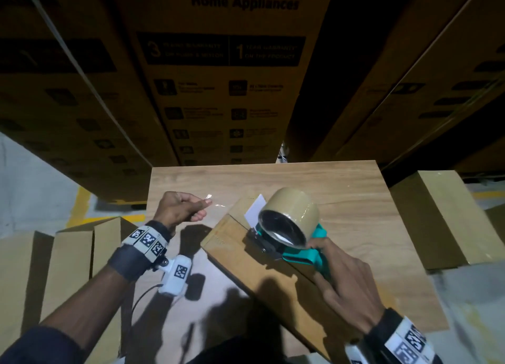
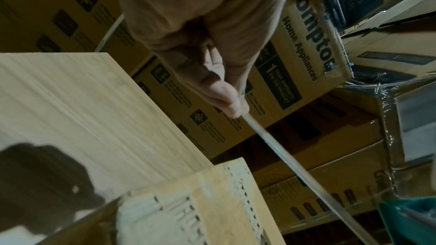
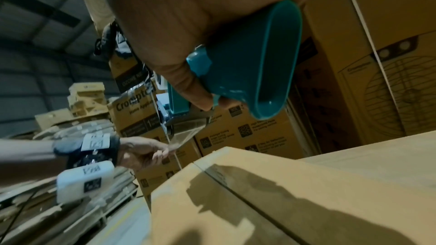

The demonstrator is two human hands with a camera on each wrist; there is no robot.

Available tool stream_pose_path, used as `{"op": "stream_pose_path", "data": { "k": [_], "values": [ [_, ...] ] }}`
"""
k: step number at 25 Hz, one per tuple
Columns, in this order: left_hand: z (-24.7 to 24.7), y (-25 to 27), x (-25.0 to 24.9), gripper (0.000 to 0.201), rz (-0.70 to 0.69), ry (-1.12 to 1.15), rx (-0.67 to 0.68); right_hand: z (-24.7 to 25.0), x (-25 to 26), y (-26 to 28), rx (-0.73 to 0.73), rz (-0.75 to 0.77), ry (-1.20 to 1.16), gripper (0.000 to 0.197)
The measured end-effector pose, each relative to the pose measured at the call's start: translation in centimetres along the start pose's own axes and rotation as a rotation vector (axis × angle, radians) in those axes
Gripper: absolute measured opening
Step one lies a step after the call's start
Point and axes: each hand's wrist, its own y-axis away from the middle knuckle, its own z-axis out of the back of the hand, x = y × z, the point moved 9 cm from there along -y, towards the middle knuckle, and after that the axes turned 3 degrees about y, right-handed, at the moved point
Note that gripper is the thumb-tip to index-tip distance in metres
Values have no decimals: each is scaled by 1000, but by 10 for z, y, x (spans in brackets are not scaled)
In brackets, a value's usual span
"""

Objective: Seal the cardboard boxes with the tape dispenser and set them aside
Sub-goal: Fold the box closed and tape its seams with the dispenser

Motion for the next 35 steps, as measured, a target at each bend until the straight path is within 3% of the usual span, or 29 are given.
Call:
{"op": "stream_pose_path", "data": {
  "k": [6,16,35],
  "values": [
    [-17,-6,4,31,-37,-101,0,-16,-4,7,10,-20,76,74],
    [-24,-9,-2,17,-218,-231,-30,-43,-13,11,61,-48,120,68],
    [-23,-29,17,14,-202,-272,-27,-52,-16,-1,141,-43,190,73]
  ]
}}
